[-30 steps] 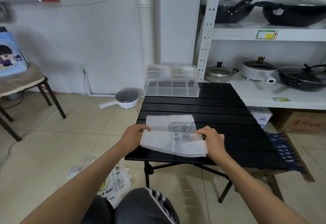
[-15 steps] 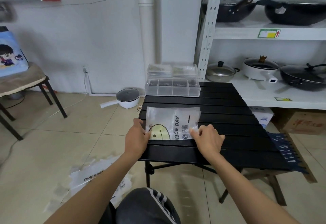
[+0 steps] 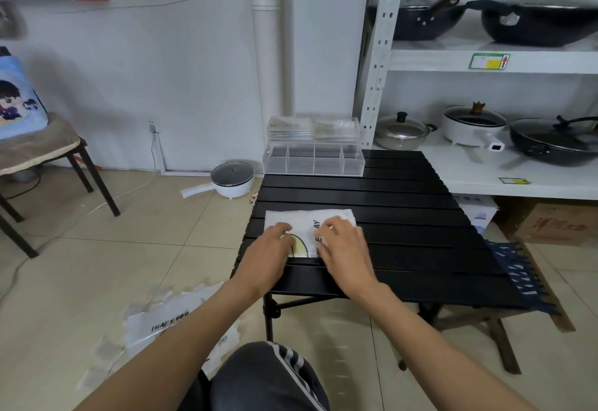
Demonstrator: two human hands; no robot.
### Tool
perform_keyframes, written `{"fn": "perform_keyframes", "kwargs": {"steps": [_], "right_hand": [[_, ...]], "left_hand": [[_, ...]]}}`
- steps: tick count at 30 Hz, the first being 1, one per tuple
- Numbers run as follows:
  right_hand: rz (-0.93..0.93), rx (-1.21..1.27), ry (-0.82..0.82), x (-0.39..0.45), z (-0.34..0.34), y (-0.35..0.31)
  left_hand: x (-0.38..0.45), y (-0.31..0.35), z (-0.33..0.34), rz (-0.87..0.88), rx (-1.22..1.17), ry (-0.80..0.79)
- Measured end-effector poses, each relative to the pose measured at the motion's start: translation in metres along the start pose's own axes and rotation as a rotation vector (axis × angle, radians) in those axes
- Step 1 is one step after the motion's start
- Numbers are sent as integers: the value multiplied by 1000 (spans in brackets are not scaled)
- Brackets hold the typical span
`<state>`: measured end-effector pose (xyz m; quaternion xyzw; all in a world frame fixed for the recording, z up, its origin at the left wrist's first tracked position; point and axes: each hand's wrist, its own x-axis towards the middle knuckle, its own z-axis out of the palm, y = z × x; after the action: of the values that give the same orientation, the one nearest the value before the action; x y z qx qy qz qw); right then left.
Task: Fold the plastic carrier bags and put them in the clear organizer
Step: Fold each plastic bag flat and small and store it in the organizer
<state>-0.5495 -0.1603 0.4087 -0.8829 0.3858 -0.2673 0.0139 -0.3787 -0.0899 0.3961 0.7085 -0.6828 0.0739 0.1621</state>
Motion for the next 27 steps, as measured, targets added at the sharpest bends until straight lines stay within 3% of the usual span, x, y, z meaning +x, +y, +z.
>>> {"fn": "perform_keyframes", "kwargs": {"steps": [3, 10, 14, 19, 22, 27], "right_hand": [[-18, 12, -96, -5, 7, -7], [195, -16, -32, -18, 0, 31], [234, 32, -31, -21, 1, 39], [260, 68, -33, -21, 5, 43], [263, 93, -31, -21, 4, 44], [227, 97, -52, -23, -1, 42]], "left_hand": [[1, 5, 2, 7, -66, -24], [5, 1, -11, 115, 8, -146], [21, 10, -29, 228, 202, -293], [36, 45, -36, 450, 449, -313], [38, 64, -28, 432, 526, -288], [34, 76, -18, 265, 459, -251]]}}
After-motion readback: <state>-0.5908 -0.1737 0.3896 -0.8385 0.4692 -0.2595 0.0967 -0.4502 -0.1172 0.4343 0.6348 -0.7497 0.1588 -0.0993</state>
